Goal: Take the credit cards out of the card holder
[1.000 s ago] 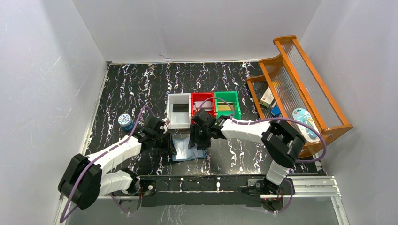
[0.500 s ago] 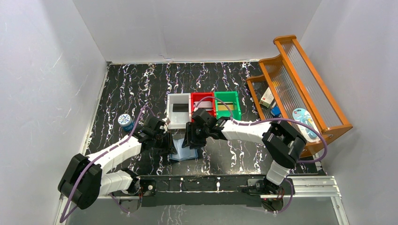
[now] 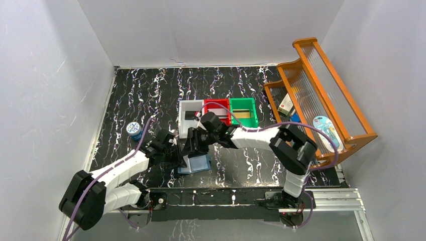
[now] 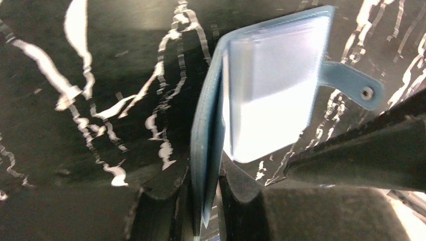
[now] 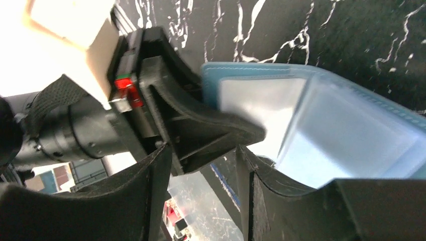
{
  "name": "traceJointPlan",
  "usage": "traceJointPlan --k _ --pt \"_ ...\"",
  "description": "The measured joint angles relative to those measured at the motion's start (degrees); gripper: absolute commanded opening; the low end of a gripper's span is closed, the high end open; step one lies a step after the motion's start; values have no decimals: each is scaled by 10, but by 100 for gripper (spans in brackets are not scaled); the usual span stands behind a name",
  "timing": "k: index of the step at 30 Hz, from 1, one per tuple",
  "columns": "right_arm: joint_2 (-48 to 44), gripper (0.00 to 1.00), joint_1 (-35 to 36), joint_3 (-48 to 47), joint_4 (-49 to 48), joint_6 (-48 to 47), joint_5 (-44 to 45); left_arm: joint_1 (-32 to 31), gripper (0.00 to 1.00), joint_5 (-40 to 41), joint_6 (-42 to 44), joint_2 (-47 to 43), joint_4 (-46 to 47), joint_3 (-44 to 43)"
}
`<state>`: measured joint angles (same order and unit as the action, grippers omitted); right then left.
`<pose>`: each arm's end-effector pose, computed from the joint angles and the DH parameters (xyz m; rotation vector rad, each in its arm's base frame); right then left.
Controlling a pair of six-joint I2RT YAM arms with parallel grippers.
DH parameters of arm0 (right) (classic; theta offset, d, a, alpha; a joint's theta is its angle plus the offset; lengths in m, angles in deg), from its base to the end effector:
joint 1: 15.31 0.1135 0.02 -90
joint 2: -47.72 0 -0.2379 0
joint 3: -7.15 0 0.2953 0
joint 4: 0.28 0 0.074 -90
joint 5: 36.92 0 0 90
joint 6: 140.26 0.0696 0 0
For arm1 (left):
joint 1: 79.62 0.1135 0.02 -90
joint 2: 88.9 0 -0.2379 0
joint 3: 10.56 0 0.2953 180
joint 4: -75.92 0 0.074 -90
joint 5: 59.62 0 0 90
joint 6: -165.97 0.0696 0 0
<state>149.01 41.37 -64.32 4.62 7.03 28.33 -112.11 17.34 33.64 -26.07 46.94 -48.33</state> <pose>0.2149 0.3800 0.1218 -0.2823 2.5779 1.4393 0.2127 -0.1541 0.0853 -0.1305 2.6720 -0.7698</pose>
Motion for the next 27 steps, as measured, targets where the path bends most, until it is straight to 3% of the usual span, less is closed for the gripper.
traceJointPlan --k 6,14,20,24,27 --pt "64 59 1 -7 -22 14 -28 0 20 28 -39 -37 -12 24" --pt "46 61 5 -52 122 -37 73 0 38 38 -45 -53 -21 24" --pt "18 61 5 -44 182 -48 127 0 43 55 -35 -67 -60 -12" --pt "16 61 5 -38 205 -49 144 0 37 68 -27 -76 -74 -36" --pt "16 61 5 -35 212 -50 152 0 24 74 -24 -78 -79 -39"
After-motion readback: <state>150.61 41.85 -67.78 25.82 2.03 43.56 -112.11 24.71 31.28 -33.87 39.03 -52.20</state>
